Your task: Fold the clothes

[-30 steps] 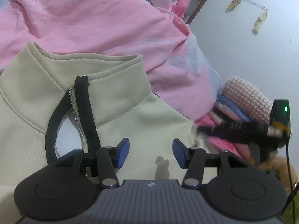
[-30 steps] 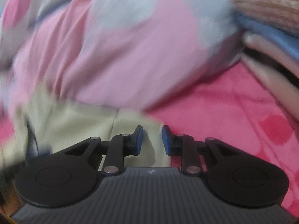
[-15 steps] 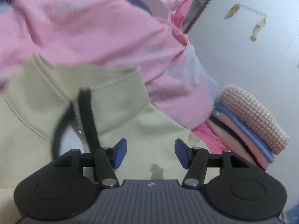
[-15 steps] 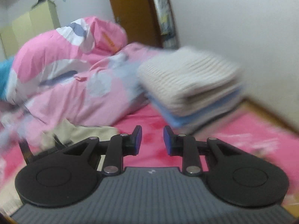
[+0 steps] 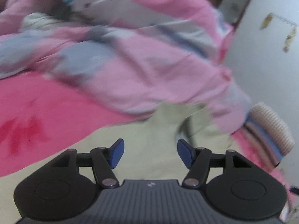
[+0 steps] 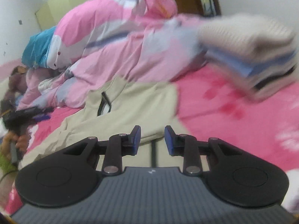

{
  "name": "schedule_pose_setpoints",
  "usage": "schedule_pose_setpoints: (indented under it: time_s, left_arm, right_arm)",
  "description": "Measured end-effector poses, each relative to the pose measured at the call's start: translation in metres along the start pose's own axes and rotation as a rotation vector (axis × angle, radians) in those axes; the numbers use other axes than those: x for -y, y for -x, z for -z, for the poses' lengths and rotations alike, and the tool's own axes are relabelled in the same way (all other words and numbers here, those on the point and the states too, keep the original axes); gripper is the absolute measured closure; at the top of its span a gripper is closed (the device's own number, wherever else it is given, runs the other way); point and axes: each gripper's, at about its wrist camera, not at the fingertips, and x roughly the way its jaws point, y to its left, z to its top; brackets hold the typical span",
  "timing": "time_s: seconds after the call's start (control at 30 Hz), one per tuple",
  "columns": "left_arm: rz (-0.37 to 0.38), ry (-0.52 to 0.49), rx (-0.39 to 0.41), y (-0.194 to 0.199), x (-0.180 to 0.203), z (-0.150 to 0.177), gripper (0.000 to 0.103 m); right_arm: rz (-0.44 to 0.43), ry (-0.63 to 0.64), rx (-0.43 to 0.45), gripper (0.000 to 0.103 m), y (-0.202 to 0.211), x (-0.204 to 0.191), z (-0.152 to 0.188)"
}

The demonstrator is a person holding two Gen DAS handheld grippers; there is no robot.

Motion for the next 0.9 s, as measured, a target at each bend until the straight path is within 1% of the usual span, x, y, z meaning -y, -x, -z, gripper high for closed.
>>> schedule_pose_setpoints:
  time_s: [0.03, 0.07, 0.17, 0.23, 0.33, 0.4, 0.5, 0.53, 0.57, 0.6, 0.63, 0.73, 0.9]
  left_arm:
    - [-0.022, 0.006, -0.005, 0.012, -0.012, 0.002, 0.039]
    - [-0.025, 0.002, -0.014, 0.014, -0.016, 0.006, 0.039]
    - [-0.026, -0.036, -0.043, 0.004, -0.015, 0.021, 0.038]
    - [-0.065, -0.094, -0.045, -0.012, -0.006, 0.024, 0.038]
    - [-0.135, -0.170, -0.048, -0.038, 0.002, 0.029, 0.038]
    - [-0.168, -0.204, -0.055, -0.055, 0.003, 0.030, 0.038]
    - [-0.212, -0.233, -0.050, -0.072, 0.006, 0.032, 0.041]
    - [-0.232, -0.250, -0.036, -0.072, 0.008, 0.033, 0.048]
    - [-0.255, -0.270, -0.020, -0.072, 0.010, 0.035, 0.064]
    - [-0.278, -0.290, -0.003, -0.071, 0.012, 0.037, 0.076]
    - [-0.300, -0.310, 0.014, -0.071, 0.015, 0.039, 0.091]
    - [-0.302, -0.296, 0.047, -0.062, 0.015, 0.040, 0.095]
    - [-0.351, -0.262, 0.091, -0.051, 0.015, 0.044, 0.095]
  right_arm:
    - [0.013, -0.011, 0.009, 0.076, -0.015, 0.005, 0.005]
    - [0.033, -0.045, 0.025, 0.076, -0.023, 0.013, 0.010]
    - [0.096, -0.159, 0.073, 0.076, -0.046, 0.038, 0.027]
    - [0.078, -0.240, 0.116, 0.076, -0.048, 0.052, 0.043]
    - [0.038, -0.309, 0.151, 0.076, -0.049, 0.069, 0.064]
    - [-0.004, -0.371, 0.174, 0.076, -0.051, 0.083, 0.077]
    - [-0.036, -0.458, 0.223, 0.076, -0.044, 0.096, 0.083]
    - [-0.049, -0.473, 0.226, 0.076, -0.044, 0.099, 0.084]
    - [-0.059, -0.480, 0.228, 0.076, -0.045, 0.100, 0.085]
    - [-0.069, -0.485, 0.230, 0.075, -0.045, 0.101, 0.086]
    - [-0.078, -0.487, 0.231, 0.072, -0.045, 0.102, 0.086]
    - [-0.101, -0.489, 0.232, 0.070, -0.047, 0.103, 0.086]
    - [-0.090, -0.478, 0.227, 0.069, -0.048, 0.101, 0.084]
